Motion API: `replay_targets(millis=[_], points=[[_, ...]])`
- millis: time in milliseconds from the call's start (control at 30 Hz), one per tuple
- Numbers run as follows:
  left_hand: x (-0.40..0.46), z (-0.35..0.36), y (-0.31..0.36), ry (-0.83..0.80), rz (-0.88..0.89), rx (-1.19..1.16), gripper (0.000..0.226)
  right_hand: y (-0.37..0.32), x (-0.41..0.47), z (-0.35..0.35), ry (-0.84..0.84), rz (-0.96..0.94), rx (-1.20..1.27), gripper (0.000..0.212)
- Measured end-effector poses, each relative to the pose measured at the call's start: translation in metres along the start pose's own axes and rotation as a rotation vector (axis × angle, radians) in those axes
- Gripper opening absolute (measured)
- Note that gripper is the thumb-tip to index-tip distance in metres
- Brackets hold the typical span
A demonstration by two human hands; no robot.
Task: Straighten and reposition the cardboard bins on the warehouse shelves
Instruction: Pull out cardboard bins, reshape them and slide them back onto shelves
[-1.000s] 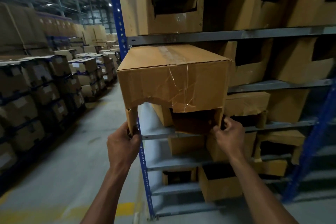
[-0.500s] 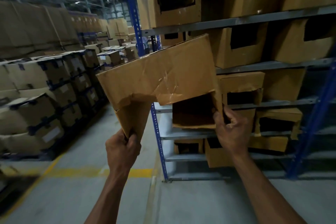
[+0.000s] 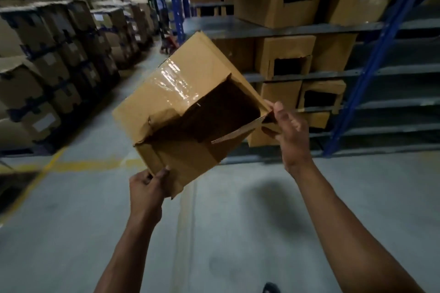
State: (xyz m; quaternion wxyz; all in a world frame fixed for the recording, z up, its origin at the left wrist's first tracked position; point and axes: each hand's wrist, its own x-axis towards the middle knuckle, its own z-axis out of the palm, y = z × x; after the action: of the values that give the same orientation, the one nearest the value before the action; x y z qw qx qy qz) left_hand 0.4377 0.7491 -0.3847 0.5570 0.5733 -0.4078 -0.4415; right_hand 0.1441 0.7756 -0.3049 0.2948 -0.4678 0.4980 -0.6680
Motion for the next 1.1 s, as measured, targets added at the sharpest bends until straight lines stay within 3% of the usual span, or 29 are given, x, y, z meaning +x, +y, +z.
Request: replay_targets(millis=[67,200,267,333,367,433,500,567,733,800,900,1000,1100], points=[[-0.029,-0.007,-0.015,-0.047,-0.029,0.013,0.019,0.010,-0.032,-0.015,0.090,0.068,0.035,0.030],[-0.072,-0.007,-0.052,-0.106,-0.117,0.037,0.020,0.056,-0.086,-0.045,0.319,0.218,0.004,0.036],[-0.088,0.000,-0.070,-0.128,-0.167,0.040,0.020,0.094,-0.110,-0.057,0.400,0.440,-0.025,0.034],[-0.101,0.013,-0.083,-0.135,-0.234,0.027,0.019,0.137,-0.141,-0.065,0.353,0.790,-0.135,0.024],[-0.107,0.023,-0.087,-0.146,-0.269,0.020,0.019,0.156,-0.160,-0.066,0.280,1.021,-0.091,0.033],[-0.121,0.047,-0.096,-0.188,-0.312,0.021,0.018,0.186,-0.195,-0.069,0.134,1.452,0.199,0.074],[-0.136,0.075,-0.101,-0.246,-0.326,0.032,0.018,0.208,-0.216,-0.071,0.099,1.629,0.493,0.105],[-0.152,0.099,-0.105,-0.320,-0.311,0.042,0.015,0.219,-0.222,-0.074,0.108,1.623,0.679,0.110],[-0.180,0.122,-0.125,-0.406,-0.357,-0.013,0.016,0.220,-0.194,-0.114,0.203,1.300,0.951,0.066],[-0.192,0.126,-0.132,-0.433,-0.408,-0.068,0.019,0.228,-0.180,-0.128,0.272,1.197,0.855,0.049],[-0.201,0.131,-0.142,-0.483,-0.548,-0.030,0.017,0.253,-0.176,-0.151,0.432,1.187,0.575,0.043],[-0.187,0.124,-0.162,-0.578,-0.689,0.131,0.043,0.268,-0.180,-0.189,0.562,1.130,0.413,0.057],[-0.163,0.113,-0.177,-0.444,-0.688,0.217,0.074,0.244,-0.179,-0.229,0.618,1.019,0.222,0.046]])
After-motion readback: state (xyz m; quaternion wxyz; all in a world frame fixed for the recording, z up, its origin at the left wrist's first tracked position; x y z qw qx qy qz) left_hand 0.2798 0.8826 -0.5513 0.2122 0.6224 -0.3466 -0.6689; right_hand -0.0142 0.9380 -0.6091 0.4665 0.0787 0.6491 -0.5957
